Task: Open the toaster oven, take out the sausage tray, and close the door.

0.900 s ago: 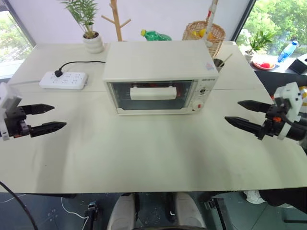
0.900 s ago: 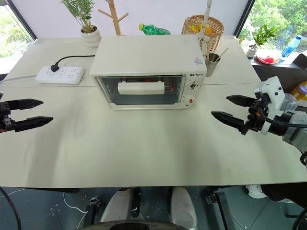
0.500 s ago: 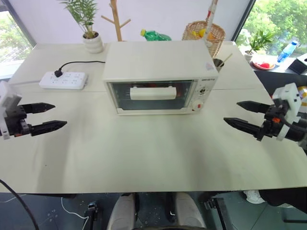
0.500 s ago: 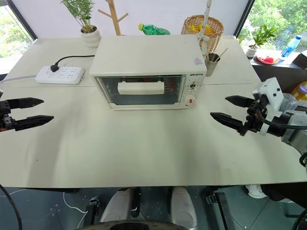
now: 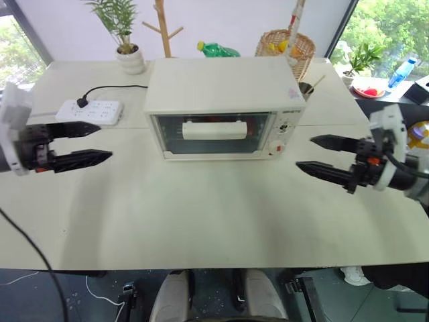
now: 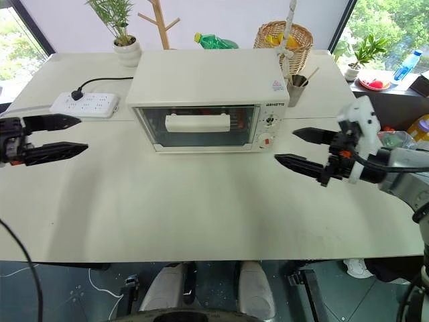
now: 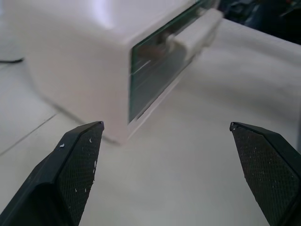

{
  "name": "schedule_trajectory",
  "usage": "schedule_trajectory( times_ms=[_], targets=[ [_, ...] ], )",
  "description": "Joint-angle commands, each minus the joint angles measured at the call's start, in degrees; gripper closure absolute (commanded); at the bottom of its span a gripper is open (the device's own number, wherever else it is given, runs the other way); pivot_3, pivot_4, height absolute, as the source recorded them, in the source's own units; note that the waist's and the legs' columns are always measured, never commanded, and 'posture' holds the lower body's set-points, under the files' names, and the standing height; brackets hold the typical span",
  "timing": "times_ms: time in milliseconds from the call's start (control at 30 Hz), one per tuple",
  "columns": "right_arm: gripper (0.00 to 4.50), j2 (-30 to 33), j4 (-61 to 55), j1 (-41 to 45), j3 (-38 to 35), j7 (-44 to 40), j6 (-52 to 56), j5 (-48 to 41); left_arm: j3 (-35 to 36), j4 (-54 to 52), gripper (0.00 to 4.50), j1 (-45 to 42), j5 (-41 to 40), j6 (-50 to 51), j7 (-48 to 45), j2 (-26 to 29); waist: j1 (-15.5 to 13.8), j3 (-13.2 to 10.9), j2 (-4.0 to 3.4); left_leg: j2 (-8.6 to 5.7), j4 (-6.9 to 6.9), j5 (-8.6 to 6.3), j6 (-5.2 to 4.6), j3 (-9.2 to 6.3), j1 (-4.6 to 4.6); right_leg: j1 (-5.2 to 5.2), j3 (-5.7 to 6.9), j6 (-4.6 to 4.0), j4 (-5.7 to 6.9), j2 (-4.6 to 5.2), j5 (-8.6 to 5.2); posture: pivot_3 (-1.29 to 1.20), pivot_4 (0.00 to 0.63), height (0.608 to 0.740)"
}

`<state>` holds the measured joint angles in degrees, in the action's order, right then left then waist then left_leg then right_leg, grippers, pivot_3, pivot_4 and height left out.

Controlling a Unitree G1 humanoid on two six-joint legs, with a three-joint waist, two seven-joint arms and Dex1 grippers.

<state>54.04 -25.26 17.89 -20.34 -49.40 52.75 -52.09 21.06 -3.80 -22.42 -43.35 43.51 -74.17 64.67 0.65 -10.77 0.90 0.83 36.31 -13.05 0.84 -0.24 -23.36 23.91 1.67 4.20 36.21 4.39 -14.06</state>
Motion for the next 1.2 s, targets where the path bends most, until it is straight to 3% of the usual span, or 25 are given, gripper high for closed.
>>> schedule_trajectory(
  times_ms=[33,233,433,767,1200],
  targets=[
    [0.07,-3.08,-3.19,4.63,4.67,2.48,0.54,-2.34,-3.71,-1.67,0.0,-4.33,-1.28,0.7,-0.92,-0.68,0.11,0.01,0.02,0.0,0.0,0.0,0.0,0.0,-0.01,0.02,0.0,0.01,0.0,-0.03,0.0,0.0,0.15,0.74],
    [0.07,-11.48,0.37,11.89,17.07,6.6,-2.65,5.53,-13.45,2.48,0.0,-16.43,2.02,-0.75,-3.51,-4.25,0.01,0.01,0.05,-0.04,0.08,0.0,0.0,-0.04,-0.05,0.02,-0.06,0.01,0.03,-0.23,0.02,0.0,0.15,0.74],
    [0.07,-16.77,5.18,15.42,23.65,8.19,-5.95,12.99,-17.1,4.51,0.0,-21.4,3.74,-0.99,-5.54,-6.78,0.03,0.01,0.05,-0.03,0.12,0.0,-0.01,-0.06,-0.09,0.05,-0.09,0.03,0.06,-0.3,0.03,0.0,0.15,0.74],
    [0.07,-19.5,6.47,17.65,24.84,6.93,-7.16,16.34,-16.58,3.91,0.0,-20.56,4.19,-0.71,-5.98,-6.91,0.15,0.01,0.04,0.12,0.16,0.0,-0.01,-0.11,-0.09,0.13,-0.15,0.01,0.2,-0.51,0.05,0.0,0.15,0.74],
    [0.07,-19.6,-0.04,18.07,23.64,4.04,-4.49,11.54,-17.29,6.32,0.0,-22.02,5.96,-2.4,-6.44,-8.25,0.17,0.01,0.04,0.17,0.15,0.0,-0.02,-0.1,-0.1,0.21,-0.21,-0.02,0.23,-0.59,0.05,0.0,0.15,0.74]
  ],
)
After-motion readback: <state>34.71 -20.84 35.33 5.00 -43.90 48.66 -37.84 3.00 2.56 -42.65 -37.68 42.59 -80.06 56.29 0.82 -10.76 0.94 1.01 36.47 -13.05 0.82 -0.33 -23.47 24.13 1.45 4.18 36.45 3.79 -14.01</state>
